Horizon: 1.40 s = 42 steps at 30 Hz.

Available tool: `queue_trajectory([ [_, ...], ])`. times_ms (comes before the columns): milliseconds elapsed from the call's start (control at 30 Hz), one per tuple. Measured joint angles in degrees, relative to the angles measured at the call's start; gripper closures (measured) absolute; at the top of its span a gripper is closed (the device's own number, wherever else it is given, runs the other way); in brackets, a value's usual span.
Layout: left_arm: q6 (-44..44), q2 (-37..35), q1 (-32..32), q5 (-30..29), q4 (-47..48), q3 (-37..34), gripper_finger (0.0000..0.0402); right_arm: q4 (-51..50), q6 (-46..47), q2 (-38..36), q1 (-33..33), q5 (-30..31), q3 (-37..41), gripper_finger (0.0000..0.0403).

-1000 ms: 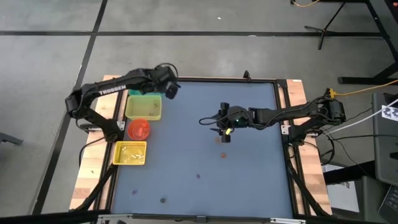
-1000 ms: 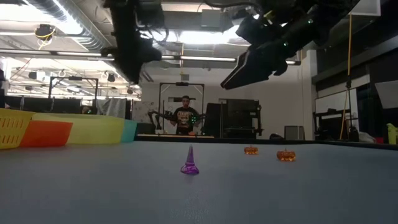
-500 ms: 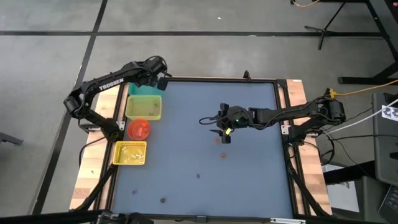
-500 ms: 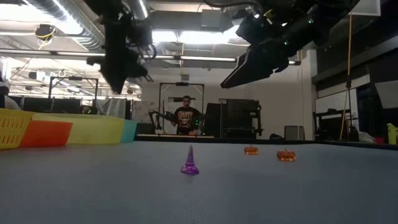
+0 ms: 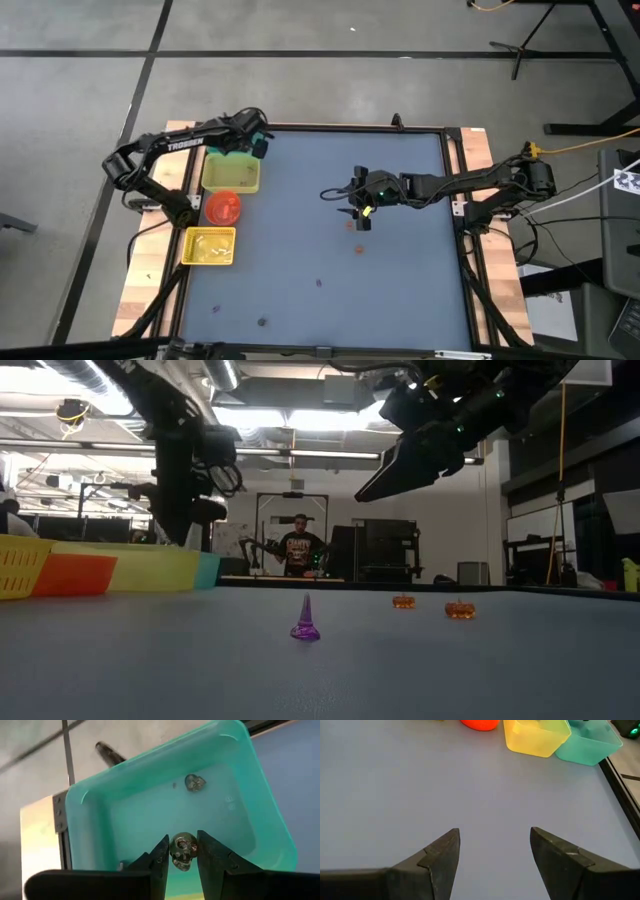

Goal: Sort Halloween decoration
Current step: Put the top black skull toy into the green bin, then put the top orange pumpkin toy into the orange bin

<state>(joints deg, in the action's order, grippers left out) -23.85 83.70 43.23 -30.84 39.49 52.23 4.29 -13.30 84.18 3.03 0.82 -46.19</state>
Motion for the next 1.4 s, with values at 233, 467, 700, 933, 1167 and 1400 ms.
queue_trajectory([
  [233,3.4,0.0,0.0,0.0,-2.9,-1.4,0.0305,0.0,0.0,0.0,0.0,0.0,0.0,0.0162],
  [467,3.4,0.0,0.0,-0.1,-3.3,-1.4,0.0253,-0.1,0.0,0.0,0.0,0.0,0.0,0.0162],
  [700,3.4,0.0,0.0,0.2,-3.2,-1.4,0.0223,-0.3,1.2,0.0,0.0,0.0,0.0,0.0162],
  [933,3.2,0.0,0.0,0.7,-3.1,-1.4,0.0221,-7.0,5.9,0.0,0.0,-3.4,0.0,0.0162],
  [1167,3.0,0.0,0.0,0.7,-3.1,-1.4,0.022,-13.7,6.1,0.3,-0.1,-9.9,0.0,0.0162],
  [1400,2.9,0.0,0.0,0.7,-3.1,-1.4,0.022,-12.7,5.2,4.8,-0.1,-11.0,0.0,0.0162],
])
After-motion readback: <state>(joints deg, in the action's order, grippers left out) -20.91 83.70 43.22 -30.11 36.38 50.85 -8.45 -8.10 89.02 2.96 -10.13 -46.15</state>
